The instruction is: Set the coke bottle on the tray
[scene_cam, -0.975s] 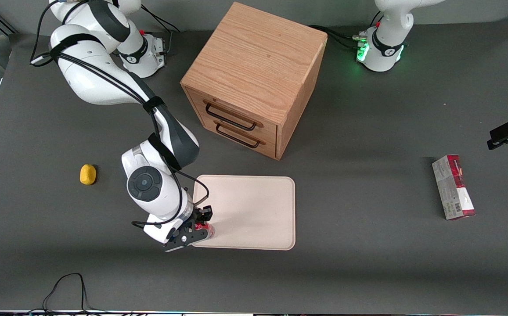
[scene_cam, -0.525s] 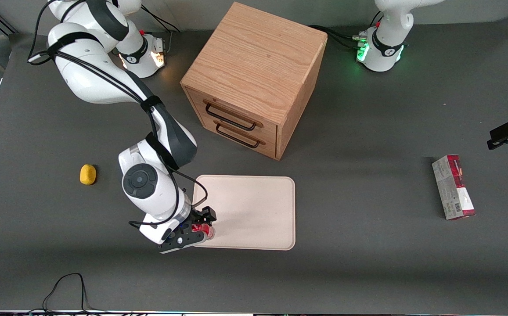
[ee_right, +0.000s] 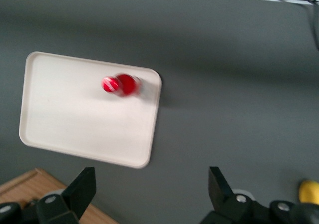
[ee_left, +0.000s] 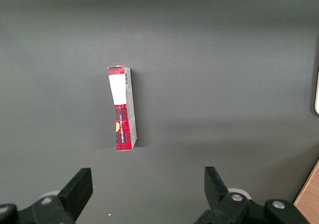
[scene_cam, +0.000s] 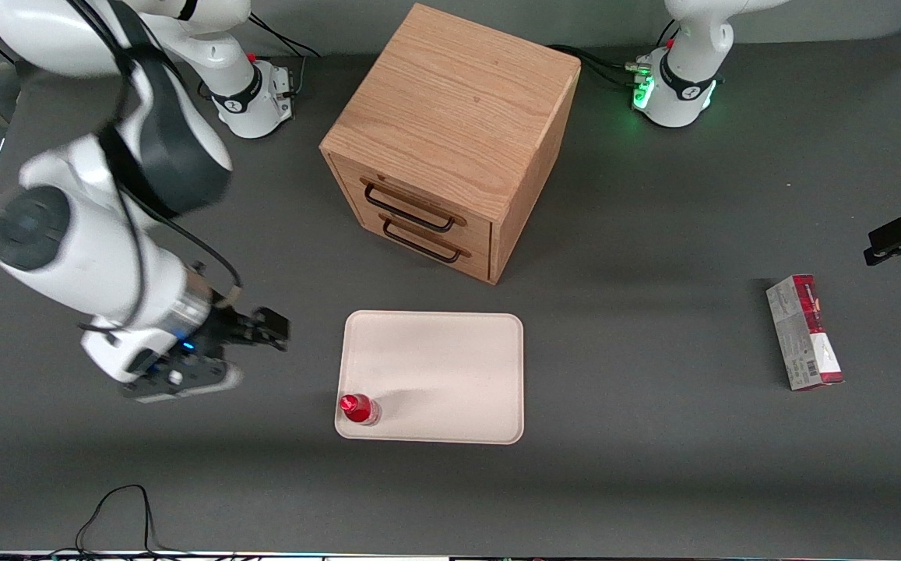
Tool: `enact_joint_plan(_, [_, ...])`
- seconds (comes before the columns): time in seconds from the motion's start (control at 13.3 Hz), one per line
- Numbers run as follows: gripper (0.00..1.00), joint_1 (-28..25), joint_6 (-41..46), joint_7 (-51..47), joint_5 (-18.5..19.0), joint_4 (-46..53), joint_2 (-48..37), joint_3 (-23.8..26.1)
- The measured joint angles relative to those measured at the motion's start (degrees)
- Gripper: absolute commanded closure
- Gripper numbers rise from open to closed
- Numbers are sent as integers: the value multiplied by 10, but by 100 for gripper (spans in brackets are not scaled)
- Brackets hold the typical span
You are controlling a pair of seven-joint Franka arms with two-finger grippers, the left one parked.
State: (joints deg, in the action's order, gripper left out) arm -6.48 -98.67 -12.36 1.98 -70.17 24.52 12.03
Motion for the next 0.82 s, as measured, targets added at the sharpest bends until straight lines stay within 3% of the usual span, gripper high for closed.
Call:
enact_joint_plan(0.15, [0,3,4,20,-23,-114,-108,-61])
enact_joint_plan(0.45, [0,4,7,28,-26,-330,-306,-148])
enact_joint_plan(0.6, [0,4,7,36,-26,-400,-376,-169])
enact_joint_plan(0.82, [0,4,9,38,-21,-427,-409,-171])
